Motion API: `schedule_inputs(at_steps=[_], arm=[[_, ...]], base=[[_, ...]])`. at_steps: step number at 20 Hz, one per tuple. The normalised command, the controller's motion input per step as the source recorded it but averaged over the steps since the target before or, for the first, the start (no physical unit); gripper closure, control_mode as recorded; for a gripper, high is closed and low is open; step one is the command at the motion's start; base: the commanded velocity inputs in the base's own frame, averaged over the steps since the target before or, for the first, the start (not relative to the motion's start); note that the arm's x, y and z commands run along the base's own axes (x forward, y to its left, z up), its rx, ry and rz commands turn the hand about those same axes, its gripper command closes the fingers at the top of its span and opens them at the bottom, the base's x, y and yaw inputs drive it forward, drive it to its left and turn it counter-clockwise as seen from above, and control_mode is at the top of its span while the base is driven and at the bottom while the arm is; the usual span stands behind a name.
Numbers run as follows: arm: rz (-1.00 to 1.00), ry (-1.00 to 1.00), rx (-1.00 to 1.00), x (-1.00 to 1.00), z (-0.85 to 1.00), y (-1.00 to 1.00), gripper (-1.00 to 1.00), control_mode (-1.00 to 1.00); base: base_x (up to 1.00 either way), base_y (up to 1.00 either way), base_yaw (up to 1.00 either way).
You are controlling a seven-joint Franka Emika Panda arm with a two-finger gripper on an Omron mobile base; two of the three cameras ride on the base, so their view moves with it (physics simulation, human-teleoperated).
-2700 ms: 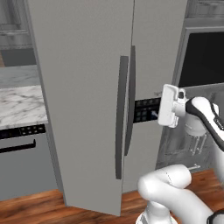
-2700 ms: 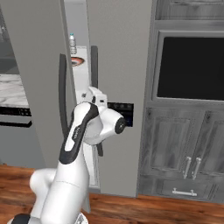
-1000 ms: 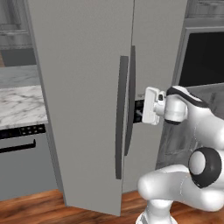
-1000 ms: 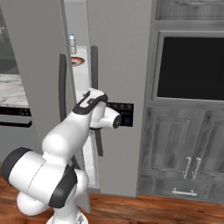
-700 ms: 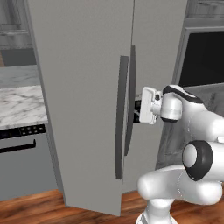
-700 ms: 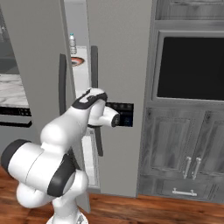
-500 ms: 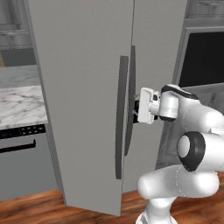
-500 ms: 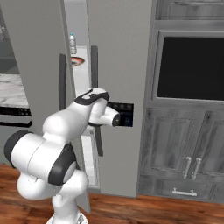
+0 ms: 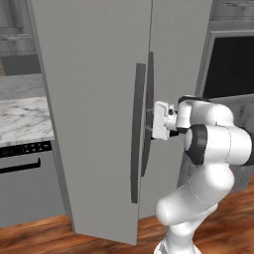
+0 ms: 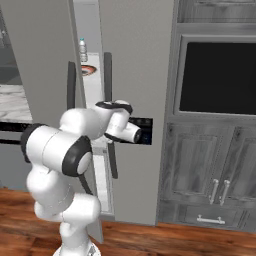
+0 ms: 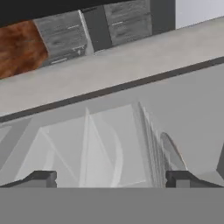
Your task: Retrieve the chicken drumstick from the fridge and place it on the saucepan with marinade on the stove.
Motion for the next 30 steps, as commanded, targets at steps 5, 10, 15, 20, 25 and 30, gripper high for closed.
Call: schedule_inputs(at_steps=[5, 10, 15, 20, 25, 30], arm=[[0.11, -0.05, 0.00, 0.44, -0.30, 0.00, -1.00, -1.00], [0.13, -0.06, -0.01, 0.37, -0.23, 0.11, -1.00, -1.00], [0.10, -0.05, -0.03, 0.27, -0.12, 0.28, -1.00, -1.00], [0.07, -0.01, -0.02, 0.23, -0.01, 0.37, -1.00, -1.00], [0.08, -0.01, -0.02, 0.19, -0.08, 0.36, -1.00, -1.00], [0.05, -0.13, -0.13, -0.15, -0.17, 0.66, -1.00, -1.00]], base=[[0.00, 0.00, 0.00], [0.00, 0.00, 0.00], [0.00, 0.00, 0.00], [0.00, 0.00, 0.00], [0.00, 0.00, 0.00], [0.00, 0.00, 0.00]])
